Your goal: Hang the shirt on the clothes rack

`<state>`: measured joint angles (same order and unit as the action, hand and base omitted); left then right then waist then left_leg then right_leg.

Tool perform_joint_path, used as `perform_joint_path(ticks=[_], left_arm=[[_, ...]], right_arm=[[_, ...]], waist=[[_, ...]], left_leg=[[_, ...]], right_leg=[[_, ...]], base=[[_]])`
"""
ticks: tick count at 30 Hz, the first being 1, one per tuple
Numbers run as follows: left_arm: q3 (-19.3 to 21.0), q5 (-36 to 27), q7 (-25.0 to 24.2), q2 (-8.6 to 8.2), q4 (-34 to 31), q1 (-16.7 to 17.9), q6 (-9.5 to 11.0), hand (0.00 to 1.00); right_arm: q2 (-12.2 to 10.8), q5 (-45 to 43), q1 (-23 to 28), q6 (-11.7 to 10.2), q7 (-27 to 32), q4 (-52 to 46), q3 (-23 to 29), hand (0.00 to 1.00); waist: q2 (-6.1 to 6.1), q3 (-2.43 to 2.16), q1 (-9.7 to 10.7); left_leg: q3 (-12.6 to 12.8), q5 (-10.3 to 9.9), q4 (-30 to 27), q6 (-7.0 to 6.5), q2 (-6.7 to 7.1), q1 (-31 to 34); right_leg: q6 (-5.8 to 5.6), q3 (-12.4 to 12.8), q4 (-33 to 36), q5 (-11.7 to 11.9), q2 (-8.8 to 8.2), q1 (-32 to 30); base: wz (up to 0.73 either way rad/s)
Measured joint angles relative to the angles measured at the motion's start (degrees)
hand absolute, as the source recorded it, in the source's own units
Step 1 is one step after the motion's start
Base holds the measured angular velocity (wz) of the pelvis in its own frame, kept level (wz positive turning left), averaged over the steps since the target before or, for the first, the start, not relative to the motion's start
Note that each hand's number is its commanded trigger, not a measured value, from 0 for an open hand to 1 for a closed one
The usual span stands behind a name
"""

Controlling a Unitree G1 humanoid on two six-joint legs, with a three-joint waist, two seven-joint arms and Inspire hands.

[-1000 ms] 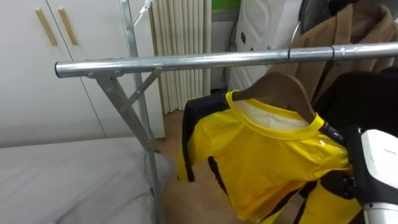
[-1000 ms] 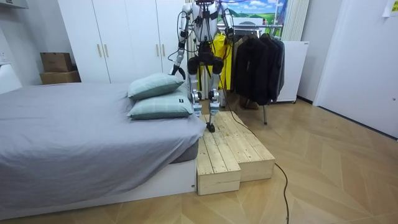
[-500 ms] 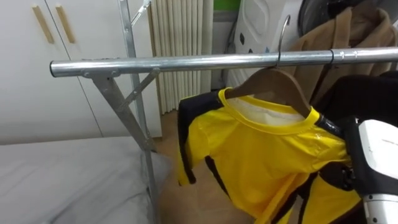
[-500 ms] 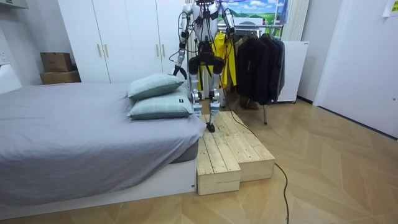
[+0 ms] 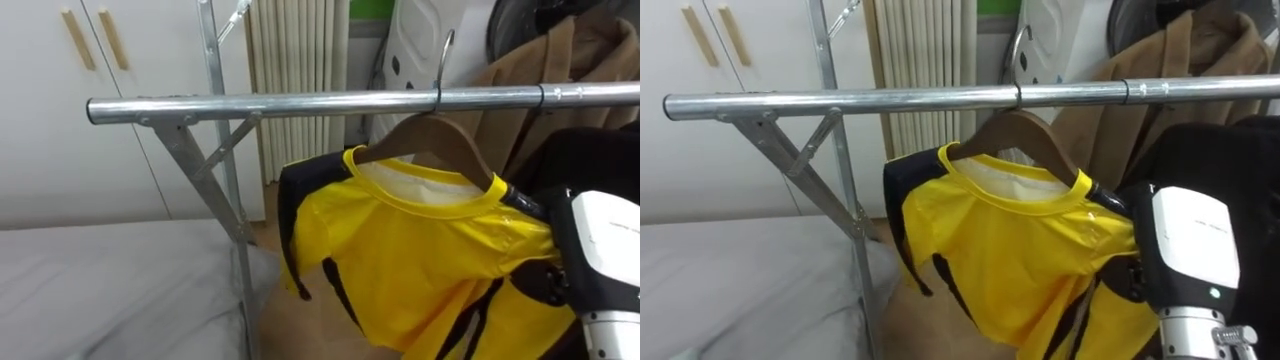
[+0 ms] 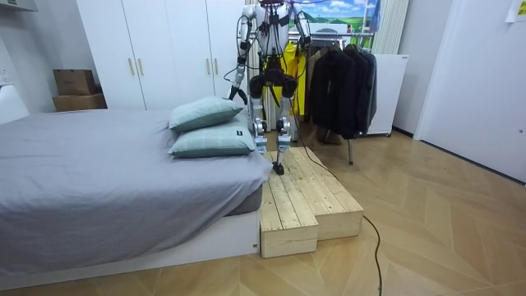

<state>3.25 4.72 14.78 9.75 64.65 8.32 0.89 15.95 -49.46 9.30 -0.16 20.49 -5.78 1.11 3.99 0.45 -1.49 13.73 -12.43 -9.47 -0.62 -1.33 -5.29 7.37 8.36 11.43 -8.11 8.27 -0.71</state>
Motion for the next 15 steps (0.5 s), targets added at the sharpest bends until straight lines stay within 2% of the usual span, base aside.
perform_joint_path(ticks=[7, 10, 13, 15], left_arm=[[-0.03, -0.18, 0.02, -0.05, -0.21, 0.33, 0.74, 0.00], [-0.04, -0.23, 0.02, -0.05, 0.23, 0.23, 1.22, 0.00], [-0.03, -0.12, 0.00, -0.05, 1.54, -0.60, 3.19, 0.00], [-0.05, -0.13, -0.24, -0.10, 1.86, -0.71, 3.72, 0.00]], right_arm=[[0.16, 2.18, 0.00, -0.59, -1.99, 0.02, -0.32, 1.00], [0.23, 4.21, -0.01, -0.78, -2.43, 0.03, -1.99, 1.00], [0.21, 6.60, -0.72, -1.78, -4.56, 0.03, -2.37, 1.00], [0.21, 6.89, -1.37, -2.09, -5.16, 0.02, -2.38, 1.00]], waist=[[0.02, -0.01, -0.71], [0.08, 0.01, -0.82], [0.45, 0.23, -1.11], [0.67, 0.35, -1.34]], left_leg=[[-1.39, 0.13, 0.00, 0.22, -0.02, -0.40], [-1.47, 0.23, 0.01, 0.39, -0.05, -0.41], [-2.51, 0.29, 0.00, 0.49, -0.05, -0.19], [-2.96, 0.32, 0.00, 0.54, -0.04, -0.08]], right_leg=[[0.39, -1.01, -0.74, 0.20, -0.08, 1.01], [0.50, -1.16, -0.70, 0.26, -0.07, 1.04], [0.59, -1.59, -0.77, 0.30, -0.07, 1.01], [0.63, -1.82, -0.82, 0.32, -0.07, 0.99]], base=[[0.08], [0.01], [0.07], [0.05]])
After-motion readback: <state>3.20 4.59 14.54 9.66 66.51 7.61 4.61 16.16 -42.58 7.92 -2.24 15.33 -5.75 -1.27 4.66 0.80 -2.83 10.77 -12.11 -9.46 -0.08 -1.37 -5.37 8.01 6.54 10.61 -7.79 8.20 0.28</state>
